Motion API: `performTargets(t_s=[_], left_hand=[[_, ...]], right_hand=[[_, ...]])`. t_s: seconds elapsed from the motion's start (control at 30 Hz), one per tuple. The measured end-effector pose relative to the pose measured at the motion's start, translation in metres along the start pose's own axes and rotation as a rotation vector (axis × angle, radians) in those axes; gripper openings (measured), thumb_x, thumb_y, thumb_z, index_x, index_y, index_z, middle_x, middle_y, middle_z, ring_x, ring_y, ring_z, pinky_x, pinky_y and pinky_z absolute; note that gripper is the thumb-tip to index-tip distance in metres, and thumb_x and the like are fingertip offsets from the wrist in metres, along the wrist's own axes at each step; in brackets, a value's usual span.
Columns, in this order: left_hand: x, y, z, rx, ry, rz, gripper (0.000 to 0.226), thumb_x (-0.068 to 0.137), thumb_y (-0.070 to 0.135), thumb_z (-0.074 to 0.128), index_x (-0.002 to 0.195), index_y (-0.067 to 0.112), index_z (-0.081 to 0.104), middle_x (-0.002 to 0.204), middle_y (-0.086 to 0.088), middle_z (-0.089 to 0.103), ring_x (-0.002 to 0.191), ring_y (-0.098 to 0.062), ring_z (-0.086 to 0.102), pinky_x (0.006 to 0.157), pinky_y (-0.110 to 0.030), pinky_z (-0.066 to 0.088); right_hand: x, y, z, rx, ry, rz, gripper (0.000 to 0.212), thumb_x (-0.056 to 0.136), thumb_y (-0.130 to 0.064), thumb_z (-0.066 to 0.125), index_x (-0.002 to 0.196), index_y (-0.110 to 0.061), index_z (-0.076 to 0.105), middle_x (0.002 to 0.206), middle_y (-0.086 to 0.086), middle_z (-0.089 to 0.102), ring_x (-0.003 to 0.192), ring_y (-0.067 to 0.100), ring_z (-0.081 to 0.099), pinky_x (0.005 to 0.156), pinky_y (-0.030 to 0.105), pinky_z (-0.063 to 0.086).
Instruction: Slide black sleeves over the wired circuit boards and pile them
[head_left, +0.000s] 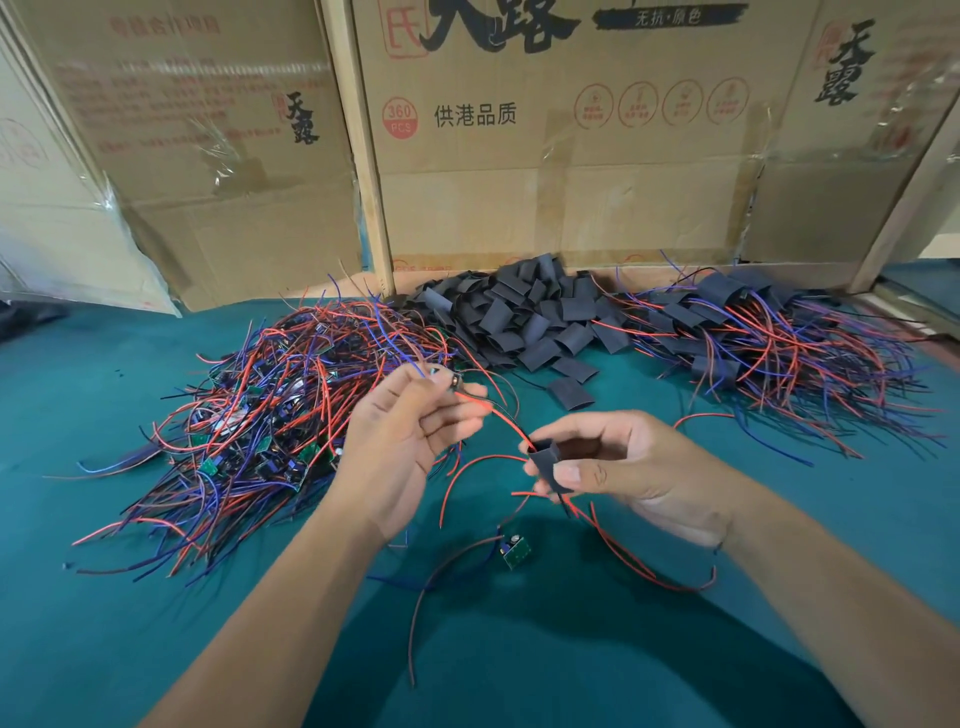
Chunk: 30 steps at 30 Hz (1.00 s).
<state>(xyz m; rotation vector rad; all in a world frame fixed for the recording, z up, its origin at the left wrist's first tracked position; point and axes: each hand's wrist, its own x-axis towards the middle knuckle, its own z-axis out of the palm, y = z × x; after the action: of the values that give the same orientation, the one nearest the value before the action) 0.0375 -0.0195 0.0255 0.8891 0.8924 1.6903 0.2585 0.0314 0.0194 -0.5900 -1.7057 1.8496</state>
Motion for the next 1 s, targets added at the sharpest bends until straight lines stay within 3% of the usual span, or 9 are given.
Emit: performTargets(t_s=[0.13,0.27,0.33,0.5,0.6,0.7,0.9,1.0], left_hand=[[-0.008,-0.01,0.011,0.041,-0.062,-0.089,0.009,0.076,0.023,0.071,0.077,0.014,0.067,0.08,-0.01,0.066,0.065,-0.017,0.062,0.062,-0.023,0.055],[-0.018,-0.02,0.022,0.09,-0.119,-0.149,0.012,0.077,0.02,0.072,0.081,0.009,0.067,0.073,-0.007,0.058,0.06,-0.015,0.055,0.059,-0.022,0.051],[-0.022,-0.022,0.027,0.101,-0.134,-0.164,0.011,0.081,0.019,0.07,0.08,0.008,0.066,0.073,-0.009,0.058,0.061,-0.016,0.055,0.059,-0.023,0.052],[-0.02,-0.022,0.025,0.151,-0.089,-0.135,0.022,0.093,0.012,0.063,0.073,0.013,0.072,0.074,-0.013,0.063,0.062,-0.02,0.059,0.06,-0.026,0.054],[-0.019,-0.021,0.024,0.139,-0.063,-0.135,0.008,0.086,0.015,0.07,0.079,0.013,0.072,0.075,-0.015,0.066,0.061,-0.021,0.063,0.059,-0.026,0.055],[-0.019,-0.021,0.023,0.111,-0.066,-0.188,0.014,0.077,0.022,0.075,0.08,0.01,0.066,0.074,-0.018,0.067,0.057,-0.022,0.065,0.054,-0.025,0.055],[-0.018,-0.019,0.022,0.053,-0.052,-0.269,0.024,0.071,0.026,0.078,0.078,0.011,0.06,0.071,-0.014,0.067,0.055,-0.019,0.064,0.053,-0.023,0.054],[-0.018,-0.021,0.022,0.053,-0.082,-0.298,0.015,0.072,0.027,0.078,0.067,0.018,0.067,0.071,-0.012,0.067,0.056,-0.017,0.064,0.054,-0.023,0.055]], right_hand=[[0.001,-0.008,0.007,-0.355,0.196,-0.118,0.027,0.08,-0.012,0.081,0.105,-0.019,0.073,0.096,-0.004,0.075,0.088,0.008,0.069,0.083,0.019,0.051],[-0.002,-0.012,0.017,-0.893,0.382,-0.339,0.03,0.079,-0.014,0.08,0.107,-0.022,0.072,0.092,-0.008,0.07,0.085,0.006,0.065,0.083,0.025,0.051],[-0.003,-0.011,0.02,-1.014,0.393,-0.419,0.031,0.079,-0.01,0.079,0.108,-0.016,0.073,0.092,-0.004,0.067,0.083,0.009,0.063,0.081,0.029,0.051],[-0.004,-0.012,0.019,-1.055,0.4,-0.452,0.031,0.08,-0.009,0.079,0.11,-0.011,0.071,0.096,-0.001,0.067,0.084,0.01,0.06,0.081,0.027,0.048],[-0.005,-0.011,0.018,-1.12,0.398,-0.471,0.033,0.081,-0.012,0.079,0.113,-0.011,0.069,0.098,0.0,0.066,0.083,0.01,0.059,0.079,0.029,0.048],[-0.005,-0.011,0.018,-1.189,0.388,-0.489,0.034,0.083,-0.014,0.077,0.116,-0.013,0.067,0.102,-0.002,0.065,0.086,0.014,0.061,0.078,0.033,0.051],[-0.005,-0.012,0.015,-1.154,0.364,-0.538,0.035,0.082,-0.013,0.078,0.116,-0.009,0.068,0.103,0.0,0.067,0.09,0.01,0.06,0.081,0.024,0.047],[-0.005,-0.011,0.014,-1.154,0.345,-0.543,0.035,0.082,-0.016,0.074,0.115,-0.008,0.069,0.105,0.002,0.068,0.092,0.009,0.059,0.083,0.021,0.046]])
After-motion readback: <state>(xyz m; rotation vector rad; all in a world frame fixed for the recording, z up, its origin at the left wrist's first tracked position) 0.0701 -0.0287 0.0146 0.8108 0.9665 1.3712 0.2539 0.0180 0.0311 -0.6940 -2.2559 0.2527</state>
